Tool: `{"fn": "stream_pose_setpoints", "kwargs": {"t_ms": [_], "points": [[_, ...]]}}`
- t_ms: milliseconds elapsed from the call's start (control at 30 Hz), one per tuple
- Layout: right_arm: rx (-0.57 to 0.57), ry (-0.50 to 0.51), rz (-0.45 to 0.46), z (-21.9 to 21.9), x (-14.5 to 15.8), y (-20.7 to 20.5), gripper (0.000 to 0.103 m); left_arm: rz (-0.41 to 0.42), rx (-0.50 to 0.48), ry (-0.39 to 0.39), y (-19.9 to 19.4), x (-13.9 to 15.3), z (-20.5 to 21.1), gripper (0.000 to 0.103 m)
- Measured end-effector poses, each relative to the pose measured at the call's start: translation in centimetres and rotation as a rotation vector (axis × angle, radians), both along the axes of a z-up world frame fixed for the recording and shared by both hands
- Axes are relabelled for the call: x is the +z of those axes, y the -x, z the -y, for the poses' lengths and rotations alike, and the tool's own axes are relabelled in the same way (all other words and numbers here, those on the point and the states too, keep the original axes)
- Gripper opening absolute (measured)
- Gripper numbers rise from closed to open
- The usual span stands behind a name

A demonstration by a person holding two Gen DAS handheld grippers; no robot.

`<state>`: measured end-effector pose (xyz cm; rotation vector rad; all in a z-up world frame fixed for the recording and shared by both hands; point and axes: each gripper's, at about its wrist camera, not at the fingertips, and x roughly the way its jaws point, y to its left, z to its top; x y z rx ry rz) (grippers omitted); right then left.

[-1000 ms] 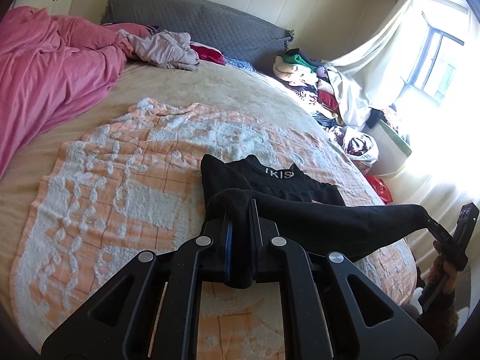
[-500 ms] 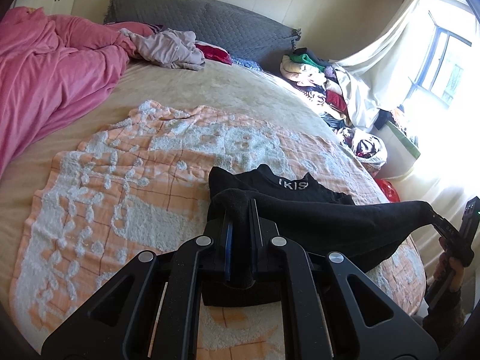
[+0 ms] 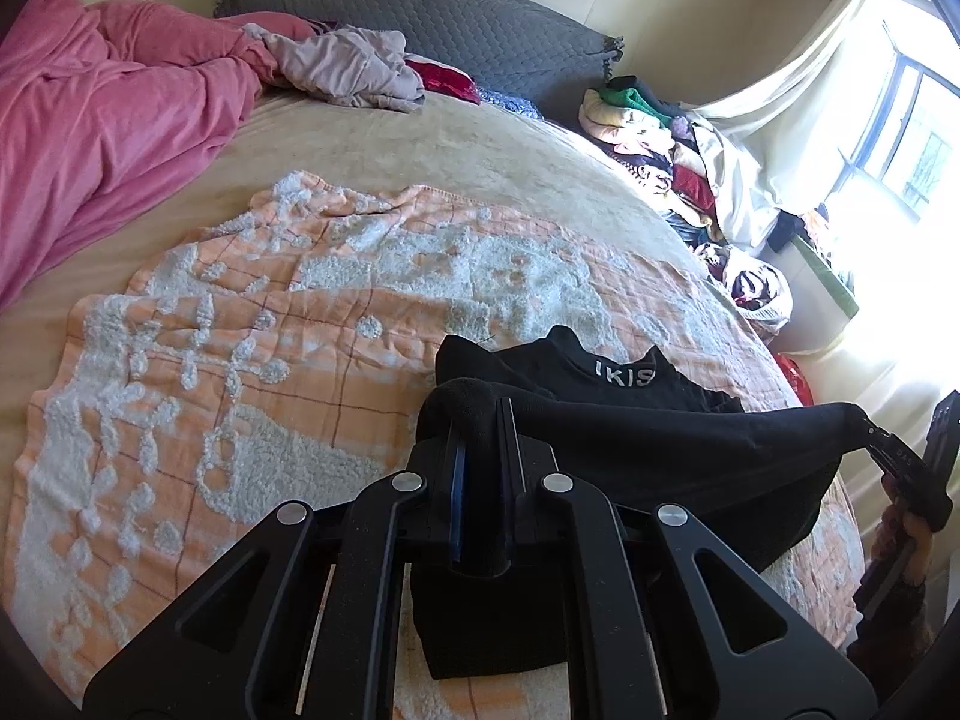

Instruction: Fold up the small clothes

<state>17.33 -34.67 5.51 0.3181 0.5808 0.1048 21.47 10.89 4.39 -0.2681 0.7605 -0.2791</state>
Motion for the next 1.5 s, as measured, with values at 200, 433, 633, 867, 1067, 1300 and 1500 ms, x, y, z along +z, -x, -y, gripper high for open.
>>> {"fn": "stream_pose_setpoints", "kwargs": {"t_ms": [200,433,633,867,1067,1300,1500], "points": [[-0.007,0.026,-0.045,0.0,-2.5,-1.9,0.008,-0.034,0.0,-0.001,-1.7,-2.0,0.0,0.003],[-0.002,0.046,-0.08,0.0,-4.1,-3.1,0.008,-0.045,0.005,-0.034,-2.5,-3.3,0.6,0.004],[-0.002,0.056,-0.109,-0.1,-5.1,-3.8,0.012,-0.032,-0.001,-0.063,-2.6,-3.8,1.1,0.007],[-0.044,0.086,-0.079,0.5,-4.0,-2.4,0.05,0.038,0.021,-0.099,-1.0,-1.2,0.9,0.039],[0.036,0.171,0.005,-2.3,-1.8,-0.4,0.049,0.092,-0.045,-0.142,1.2,0.9,3.3,0.039],[0.288,0.274,-0.029,-8.9,-2.4,0.6,0.02,0.06,-0.199,-0.175,2.7,-0.3,8.2,0.038],[0.388,0.35,-0.128,-12.2,-4.7,0.8,0.02,0.002,-0.277,-0.227,2.7,-3.0,10.6,0.026]]}}
